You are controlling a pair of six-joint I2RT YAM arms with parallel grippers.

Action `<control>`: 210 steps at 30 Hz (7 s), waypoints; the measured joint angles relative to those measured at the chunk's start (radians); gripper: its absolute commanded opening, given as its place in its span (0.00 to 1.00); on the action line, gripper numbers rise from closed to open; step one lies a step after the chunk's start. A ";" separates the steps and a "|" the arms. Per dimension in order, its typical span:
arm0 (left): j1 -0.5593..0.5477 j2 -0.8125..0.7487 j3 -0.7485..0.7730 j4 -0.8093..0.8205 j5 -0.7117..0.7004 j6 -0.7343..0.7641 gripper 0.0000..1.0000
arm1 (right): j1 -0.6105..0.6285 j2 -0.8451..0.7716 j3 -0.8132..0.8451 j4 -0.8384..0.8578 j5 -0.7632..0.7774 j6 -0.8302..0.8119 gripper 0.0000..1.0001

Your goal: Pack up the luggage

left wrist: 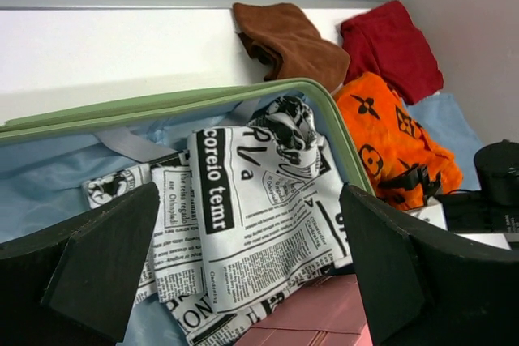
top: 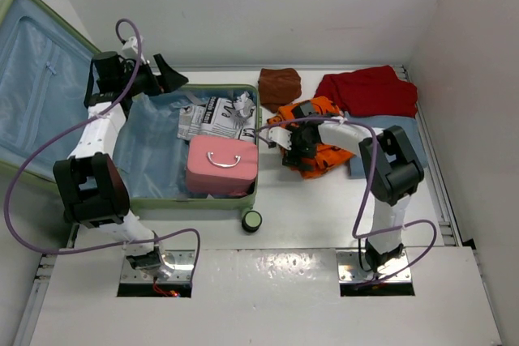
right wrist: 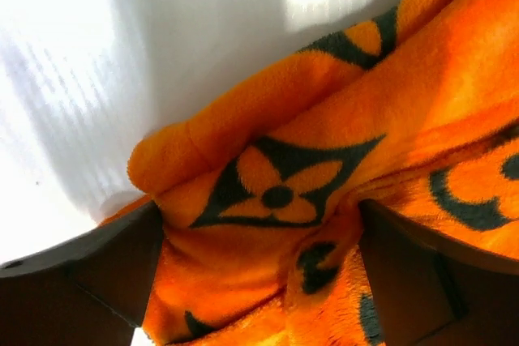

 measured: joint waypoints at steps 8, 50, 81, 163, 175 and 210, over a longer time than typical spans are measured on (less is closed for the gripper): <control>0.060 -0.001 0.000 0.013 0.022 -0.030 0.99 | -0.006 0.162 0.236 -0.108 0.086 0.091 0.11; 0.468 -0.236 -0.183 0.040 0.111 -0.098 0.99 | 0.349 0.467 1.010 0.401 -0.149 0.943 0.00; 0.031 -0.080 -0.154 -0.111 0.076 0.112 0.51 | 0.042 -0.166 0.498 0.580 0.074 1.099 0.71; 0.324 -0.113 -0.020 -0.332 0.053 0.156 0.96 | -0.164 0.111 0.834 0.099 -0.366 0.838 0.00; 0.505 -0.131 -0.053 -0.370 0.119 0.162 0.96 | 0.237 0.462 1.005 0.249 -0.298 0.922 0.00; 0.466 -0.264 -0.054 -0.642 0.347 0.522 0.69 | 0.589 0.110 0.425 0.526 -0.437 0.612 0.62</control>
